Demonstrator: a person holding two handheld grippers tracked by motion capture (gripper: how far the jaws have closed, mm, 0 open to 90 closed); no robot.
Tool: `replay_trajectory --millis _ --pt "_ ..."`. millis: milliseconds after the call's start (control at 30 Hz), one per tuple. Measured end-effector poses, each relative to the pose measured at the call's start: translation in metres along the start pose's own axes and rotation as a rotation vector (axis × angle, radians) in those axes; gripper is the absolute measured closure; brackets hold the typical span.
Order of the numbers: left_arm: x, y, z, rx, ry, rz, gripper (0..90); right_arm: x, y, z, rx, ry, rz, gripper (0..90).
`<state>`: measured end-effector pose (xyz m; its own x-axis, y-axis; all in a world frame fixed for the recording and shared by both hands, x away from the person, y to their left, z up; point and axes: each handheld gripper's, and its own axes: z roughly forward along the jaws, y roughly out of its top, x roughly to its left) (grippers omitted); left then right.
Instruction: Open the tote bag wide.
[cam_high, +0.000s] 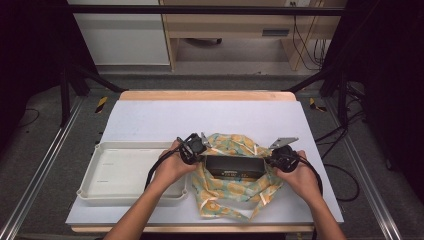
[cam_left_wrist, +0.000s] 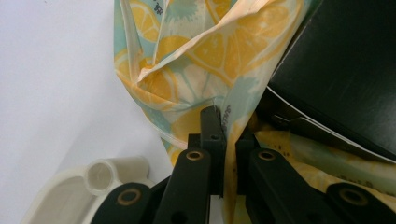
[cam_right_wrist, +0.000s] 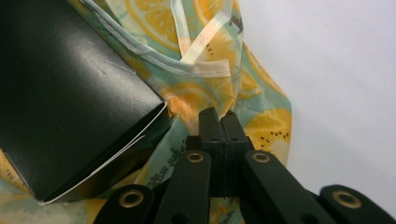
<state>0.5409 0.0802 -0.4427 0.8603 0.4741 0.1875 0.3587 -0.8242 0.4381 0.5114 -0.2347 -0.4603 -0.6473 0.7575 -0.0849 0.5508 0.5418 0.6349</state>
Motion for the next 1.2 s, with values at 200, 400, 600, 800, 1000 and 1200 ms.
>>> replay_trajectory --millis 200,400,600,800,1000,1200 --pt "0.0 -0.002 0.001 0.012 -0.008 0.003 88.3 0.001 0.0 0.002 0.018 -0.003 -0.012 90.0" --pt "0.001 -0.003 0.004 0.018 -0.012 -0.008 88.1 0.0 0.0 0.004 0.024 0.0 -0.008 90.0" --pt "0.002 -0.003 0.003 0.014 0.0 -0.012 84.9 0.0 0.001 0.001 -0.003 -0.011 -0.005 89.9" --pt "0.002 -0.005 -0.012 -0.068 0.031 -0.032 76.7 -0.001 0.002 -0.012 -0.078 -0.045 -0.001 78.1" --pt "0.0 -0.007 -0.027 -0.138 0.058 -0.038 69.2 0.0 0.004 -0.025 -0.129 -0.066 0.014 67.3" --pt "-0.004 -0.008 -0.042 -0.21 0.058 -0.041 63.1 0.002 0.008 -0.038 -0.174 -0.07 0.011 55.6"
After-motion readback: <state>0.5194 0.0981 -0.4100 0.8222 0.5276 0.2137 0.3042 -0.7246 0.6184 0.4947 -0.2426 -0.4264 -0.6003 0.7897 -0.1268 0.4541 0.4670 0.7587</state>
